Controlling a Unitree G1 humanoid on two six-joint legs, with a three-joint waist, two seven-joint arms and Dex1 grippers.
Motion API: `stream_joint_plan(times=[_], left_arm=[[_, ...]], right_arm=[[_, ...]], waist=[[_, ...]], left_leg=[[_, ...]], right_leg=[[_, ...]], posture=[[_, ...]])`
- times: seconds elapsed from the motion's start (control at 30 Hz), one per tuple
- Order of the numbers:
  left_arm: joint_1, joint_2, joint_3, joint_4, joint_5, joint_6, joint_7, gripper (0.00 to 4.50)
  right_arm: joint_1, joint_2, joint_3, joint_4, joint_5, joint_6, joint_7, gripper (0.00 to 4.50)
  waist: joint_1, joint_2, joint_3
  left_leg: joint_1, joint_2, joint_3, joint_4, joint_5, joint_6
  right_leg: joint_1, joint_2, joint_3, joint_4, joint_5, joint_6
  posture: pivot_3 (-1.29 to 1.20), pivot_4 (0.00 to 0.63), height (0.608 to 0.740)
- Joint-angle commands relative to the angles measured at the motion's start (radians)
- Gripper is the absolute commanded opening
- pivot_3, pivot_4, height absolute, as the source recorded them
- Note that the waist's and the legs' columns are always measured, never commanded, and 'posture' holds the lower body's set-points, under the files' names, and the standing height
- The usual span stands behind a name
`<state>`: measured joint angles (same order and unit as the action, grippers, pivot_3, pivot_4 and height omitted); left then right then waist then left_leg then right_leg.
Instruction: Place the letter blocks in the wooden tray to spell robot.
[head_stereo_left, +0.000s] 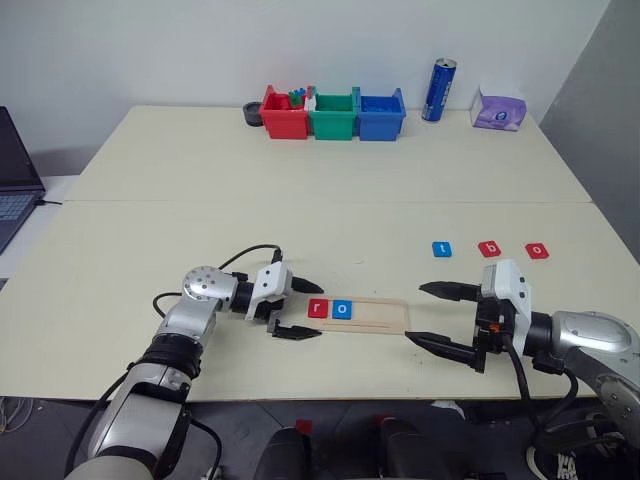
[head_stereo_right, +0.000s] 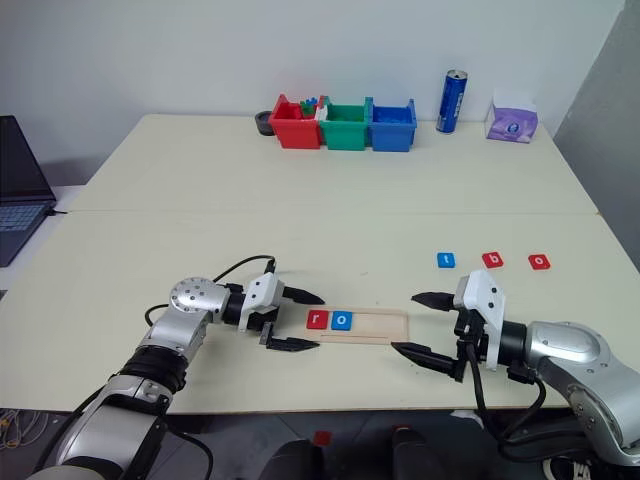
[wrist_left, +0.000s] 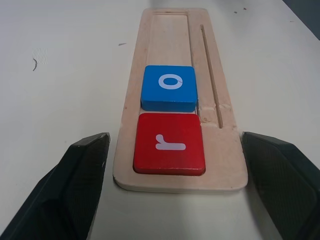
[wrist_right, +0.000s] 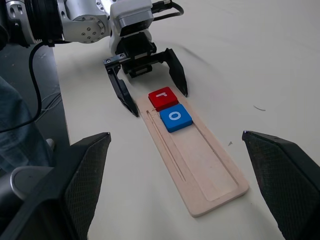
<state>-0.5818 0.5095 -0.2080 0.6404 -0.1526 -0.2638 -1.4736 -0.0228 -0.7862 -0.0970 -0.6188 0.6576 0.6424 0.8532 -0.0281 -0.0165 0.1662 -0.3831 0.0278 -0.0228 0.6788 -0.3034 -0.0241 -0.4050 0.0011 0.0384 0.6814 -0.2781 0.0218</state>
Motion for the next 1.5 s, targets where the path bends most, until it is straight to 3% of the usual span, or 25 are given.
stream_joint_plan(times=[0.03,0.27,0.73,0.93,1.17,1.43,1.5], left_arm=[[0.022,0.02,0.012,-0.072,-0.019,0.02,-0.015,4.46],[0.055,0.052,0.023,-0.184,-0.041,0.1,-0.027,4.46],[-0.04,0.076,0.061,-0.167,-0.052,0.138,-0.007,4.46],[-0.08,0.078,0.117,-0.263,-0.126,0.289,0.035,4.46],[-0.004,0.065,0.128,-0.432,-0.18,0.414,0.096,2.46],[0.016,0.044,0.126,-0.497,-0.197,0.467,0.14,0.03],[0.016,0.038,0.127,-0.497,-0.194,0.468,0.161,0.01]], right_arm=[[-0.021,-0.007,-0.006,-0.005,-0.001,-0.022,0.012,4.5],[-0.028,-0.005,-0.003,0.007,-0.011,-0.028,0.02,4.5],[-0.049,-0.005,0.004,0.036,-0.018,-0.039,0.029,4.5],[-0.043,-0.009,-0.014,0.046,-0.021,-0.041,0.023,4.5],[-0.067,0.013,-0.042,0.079,-0.015,-0.031,-0.021,4.5],[-0.06,0.018,-0.032,0.089,-0.025,-0.041,-0.037,4.5],[-0.056,0.017,-0.033,0.09,-0.03,-0.043,-0.038,4.5]], waist=[[0.0,0.0,0.0],[0.0,0.0,0.0],[0.0,0.0,0.0],[0.0,0.0,0.0],[0.0,0.0,0.0],[0.001,0.0,0.0],[0.001,0.0,0.0]], left_leg=[[0.0,0.0,0.0,0.0,0.0,0.0],[0.0,0.0,0.0,0.0,0.0,0.0],[0.0,0.0,0.0,0.0,0.0,0.0],[0.0,0.0,0.0,0.001,0.0,0.0],[0.0,0.0,0.0,0.001,0.0,0.0],[0.0,0.0,0.0,0.001,0.0,0.0],[0.0,0.0,0.0,0.001,0.0,0.0]], right_leg=[[0.0,0.0,0.0,0.0,0.0,0.0],[0.0,0.0,0.0,0.0,0.0,0.0],[0.0,0.0,0.0,0.0,0.0,0.0],[0.0,0.0,0.0,0.0,0.0,0.0],[0.0,0.0,0.001,0.001,0.0,0.0],[0.0,0.0,0.002,0.001,0.0,0.0],[0.0,0.0,0.002,0.001,0.0,0.0]], posture=[[0.0,0.15,0.74],[0.0,0.15,0.74],[0.0,0.15,0.74],[0.0,0.15,0.74],[0.0,0.15,0.74],[0.0,0.15,0.74],[0.0,0.15,0.74]])
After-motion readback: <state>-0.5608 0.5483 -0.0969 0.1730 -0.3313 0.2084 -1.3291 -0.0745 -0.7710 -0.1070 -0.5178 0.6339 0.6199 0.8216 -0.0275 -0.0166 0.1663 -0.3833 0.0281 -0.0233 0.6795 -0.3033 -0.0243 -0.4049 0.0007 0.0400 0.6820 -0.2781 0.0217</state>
